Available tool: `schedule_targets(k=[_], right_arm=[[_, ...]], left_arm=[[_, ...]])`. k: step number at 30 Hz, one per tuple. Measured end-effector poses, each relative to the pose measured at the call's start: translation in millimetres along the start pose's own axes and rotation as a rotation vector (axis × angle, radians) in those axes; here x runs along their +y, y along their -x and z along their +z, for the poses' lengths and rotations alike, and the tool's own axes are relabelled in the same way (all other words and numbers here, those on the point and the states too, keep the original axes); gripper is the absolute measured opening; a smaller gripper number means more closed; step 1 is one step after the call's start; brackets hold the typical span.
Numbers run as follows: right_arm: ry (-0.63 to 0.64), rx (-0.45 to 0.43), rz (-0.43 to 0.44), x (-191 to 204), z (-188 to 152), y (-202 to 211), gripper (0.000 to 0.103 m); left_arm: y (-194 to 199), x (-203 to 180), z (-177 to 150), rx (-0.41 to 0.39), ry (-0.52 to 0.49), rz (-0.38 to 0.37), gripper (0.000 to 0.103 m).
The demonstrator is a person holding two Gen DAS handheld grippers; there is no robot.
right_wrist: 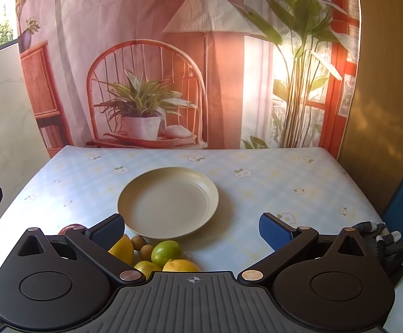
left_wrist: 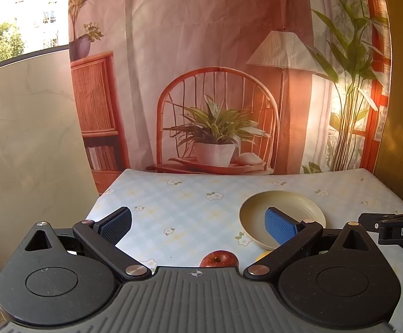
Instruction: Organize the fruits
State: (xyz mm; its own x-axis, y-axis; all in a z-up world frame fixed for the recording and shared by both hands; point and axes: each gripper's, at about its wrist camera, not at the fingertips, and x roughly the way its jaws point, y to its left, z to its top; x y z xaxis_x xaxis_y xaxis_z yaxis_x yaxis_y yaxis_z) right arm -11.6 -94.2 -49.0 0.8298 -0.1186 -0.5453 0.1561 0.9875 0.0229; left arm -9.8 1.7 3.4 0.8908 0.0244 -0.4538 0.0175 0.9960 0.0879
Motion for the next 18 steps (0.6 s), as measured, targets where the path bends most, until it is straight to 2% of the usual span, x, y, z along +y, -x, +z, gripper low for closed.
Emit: schedule_targets(k=[8, 14, 18], right_arm=[[0.009, -0.037, 0.004, 2.2, -9.1, -8.5, 0.103], [0.000, -0.137, -0.012, -6.5, -28.1, -18.1, 0.103], [-0.007, -0.123, -0.007, -10.3, -37.2, -30.8, 0.103]], left_arm=[[-9.1, 0.9, -2.1, 0.004, 0.007, 0.043, 0.103], [-20.4, 16.4, -10.2, -0.007, 0.092, -0.030, 0.100], [-26.8, 22.4, -19.4, -0.029, 0.156, -0.033, 0.099]])
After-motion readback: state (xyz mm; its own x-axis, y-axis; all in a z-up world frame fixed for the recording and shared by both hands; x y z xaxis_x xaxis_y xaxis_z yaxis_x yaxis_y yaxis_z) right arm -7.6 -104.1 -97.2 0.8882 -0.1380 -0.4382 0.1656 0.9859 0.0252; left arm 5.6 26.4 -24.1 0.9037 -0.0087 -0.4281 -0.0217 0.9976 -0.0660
